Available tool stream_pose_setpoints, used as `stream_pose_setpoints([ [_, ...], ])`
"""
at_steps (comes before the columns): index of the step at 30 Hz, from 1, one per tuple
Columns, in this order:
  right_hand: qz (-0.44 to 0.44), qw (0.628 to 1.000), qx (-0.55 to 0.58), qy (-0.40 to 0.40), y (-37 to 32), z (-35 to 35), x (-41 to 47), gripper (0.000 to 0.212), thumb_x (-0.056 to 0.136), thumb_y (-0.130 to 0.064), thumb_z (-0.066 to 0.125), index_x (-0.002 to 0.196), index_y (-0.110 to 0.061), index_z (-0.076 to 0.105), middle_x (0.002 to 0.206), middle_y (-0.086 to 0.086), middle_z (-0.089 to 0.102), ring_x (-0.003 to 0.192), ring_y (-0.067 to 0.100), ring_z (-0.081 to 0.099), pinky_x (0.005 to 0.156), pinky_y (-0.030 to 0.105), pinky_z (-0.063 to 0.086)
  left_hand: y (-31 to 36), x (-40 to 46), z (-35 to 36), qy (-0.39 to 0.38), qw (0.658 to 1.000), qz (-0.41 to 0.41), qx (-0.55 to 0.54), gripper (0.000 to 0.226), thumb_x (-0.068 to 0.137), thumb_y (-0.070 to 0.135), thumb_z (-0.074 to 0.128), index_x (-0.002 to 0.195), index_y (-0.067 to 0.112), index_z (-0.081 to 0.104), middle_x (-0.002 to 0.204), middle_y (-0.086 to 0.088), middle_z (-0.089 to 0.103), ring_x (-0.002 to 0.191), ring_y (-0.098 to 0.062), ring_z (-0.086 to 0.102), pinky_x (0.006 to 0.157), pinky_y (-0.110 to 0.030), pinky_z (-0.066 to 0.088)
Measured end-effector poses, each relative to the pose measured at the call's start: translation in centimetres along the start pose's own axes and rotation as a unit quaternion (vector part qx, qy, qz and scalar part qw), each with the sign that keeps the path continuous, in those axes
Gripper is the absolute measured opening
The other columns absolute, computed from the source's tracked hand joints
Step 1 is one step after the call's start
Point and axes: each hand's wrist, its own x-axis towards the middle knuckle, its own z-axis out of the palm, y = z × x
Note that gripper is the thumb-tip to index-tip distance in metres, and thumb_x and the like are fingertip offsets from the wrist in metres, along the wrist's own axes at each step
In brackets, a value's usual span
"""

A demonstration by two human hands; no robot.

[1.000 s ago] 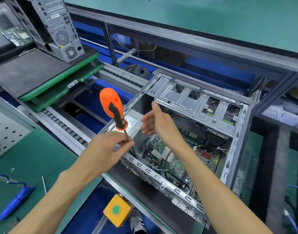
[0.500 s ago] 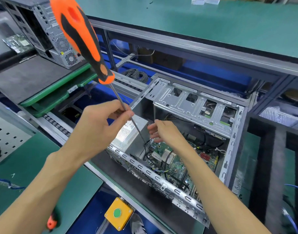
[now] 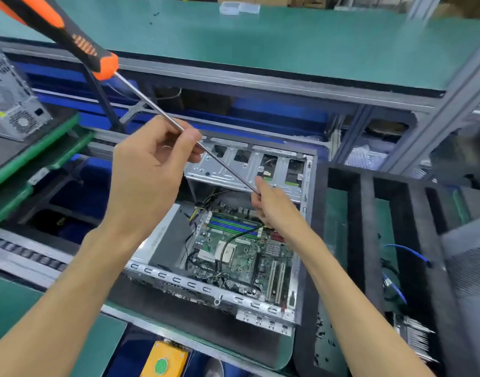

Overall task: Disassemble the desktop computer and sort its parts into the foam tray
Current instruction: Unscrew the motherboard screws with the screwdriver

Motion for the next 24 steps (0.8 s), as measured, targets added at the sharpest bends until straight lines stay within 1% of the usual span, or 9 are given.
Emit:
stream_pose_setpoints([
  [2, 0.033, 0.996, 0.049, 0.066, 1.3, -2.6, -1.2, 0.054, 0.108, -0.044, 0.030, 0.057, -0.028, 0.037, 0.053, -0.005, 0.037, 0.048, 0.012, 0.033, 0.053, 0.028, 0.024, 0.7, 0.9, 1.3, -0.016, 0.999, 0.011, -0.039, 0.016, 0.099, 0.025, 0.060, 0.094, 0.012, 0.068, 0.080, 0.008, 0.073, 0.074, -0.009, 0.072, 0.076, -0.020, 0.054],
  [4, 0.058, 0.984, 0.105, 0.135, 2.8, -5.0, -3.0, 0.060, 0.107, -0.043, 0.033, 0.050, -0.026, 0.031, 0.045, -0.010, 0.031, 0.039, 0.007, 0.027, 0.051, 0.027, 0.021, 1.2, 1.4, 2.9, -0.045, 0.997, 0.021, -0.064, 0.015, 0.099, 0.025, 0.059, 0.094, 0.013, 0.068, 0.081, 0.008, 0.074, 0.074, -0.008, 0.072, 0.075, -0.017, 0.053],
  [6, 0.089, 0.970, 0.133, 0.185, 4.5, -6.8, -4.9, 0.054, 0.107, -0.036, 0.034, 0.055, -0.022, 0.029, 0.044, -0.009, 0.026, 0.039, 0.010, 0.023, 0.048, 0.027, 0.019, 1.3, 1.4, 4.5, -0.078, 0.993, 0.022, -0.089, 0.014, 0.099, 0.025, 0.060, 0.094, 0.014, 0.068, 0.082, 0.008, 0.074, 0.074, -0.008, 0.072, 0.075, -0.016, 0.053],
  [11, 0.203, 0.934, 0.138, 0.261, 10.3, -7.0, -9.5, 0.053, 0.107, -0.026, 0.035, 0.060, -0.012, 0.054, 0.043, -0.006, 0.047, 0.043, 0.014, 0.044, 0.051, 0.029, 0.037, 0.7, 0.0, 7.7, -0.168, 0.978, 0.038, -0.120, 0.012, 0.098, 0.030, 0.059, 0.088, 0.033, 0.064, 0.081, 0.012, 0.073, 0.074, -0.006, 0.071, 0.074, -0.019, 0.054],
  [13, 0.232, 0.921, 0.160, 0.269, 12.7, -6.0, -11.0, 0.057, 0.110, -0.026, 0.032, 0.066, -0.006, 0.062, 0.055, 0.005, 0.059, 0.052, 0.021, 0.056, 0.056, 0.032, 0.050, 0.1, -0.6, 8.6, -0.196, 0.973, 0.038, -0.115, 0.013, 0.098, 0.036, 0.058, 0.086, 0.035, 0.063, 0.080, 0.014, 0.073, 0.074, -0.005, 0.070, 0.071, -0.023, 0.055],
  [14, 0.248, 0.917, 0.158, 0.270, 13.8, -5.4, -11.5, 0.058, 0.110, -0.026, 0.031, 0.070, -0.005, 0.067, 0.065, 0.011, 0.065, 0.062, 0.026, 0.062, 0.067, 0.036, 0.055, -0.2, -0.9, 9.0, -0.207, 0.971, 0.033, -0.114, 0.014, 0.097, 0.038, 0.057, 0.086, 0.034, 0.064, 0.080, 0.013, 0.073, 0.075, -0.006, 0.070, 0.069, -0.027, 0.056],
  [17, 0.284, 0.921, 0.050, 0.262, 16.5, -4.2, -13.1, 0.056, 0.110, -0.028, 0.027, 0.097, -0.005, 0.077, 0.102, 0.016, 0.074, 0.101, 0.032, 0.068, 0.097, 0.041, 0.051, -1.3, -1.5, 9.7, -0.235, 0.965, 0.034, -0.113, 0.013, 0.097, 0.038, 0.058, 0.087, 0.032, 0.065, 0.081, 0.011, 0.072, 0.072, -0.004, 0.068, 0.065, -0.023, 0.055],
  [19, 0.294, 0.921, -0.011, 0.255, 17.3, -3.7, -14.0, 0.055, 0.109, -0.031, 0.025, 0.106, -0.014, 0.078, 0.114, 0.011, 0.073, 0.105, 0.027, 0.065, 0.094, 0.036, 0.047, -1.9, -1.6, 9.8, -0.250, 0.961, 0.042, -0.111, 0.011, 0.097, 0.035, 0.059, 0.088, 0.032, 0.064, 0.079, 0.011, 0.072, 0.072, -0.002, 0.067, 0.065, -0.016, 0.053],
  [24, 0.247, 0.915, -0.025, 0.319, 15.9, -3.7, -13.8, 0.053, 0.108, -0.035, 0.032, 0.074, -0.031, 0.073, 0.087, -0.006, 0.076, 0.089, 0.018, 0.070, 0.081, 0.032, 0.047, -2.6, -1.4, 9.7, -0.258, 0.959, 0.068, -0.101, 0.010, 0.100, 0.030, 0.057, 0.092, 0.025, 0.063, 0.082, 0.014, 0.070, 0.075, 0.006, 0.065, 0.067, -0.005, 0.044],
])
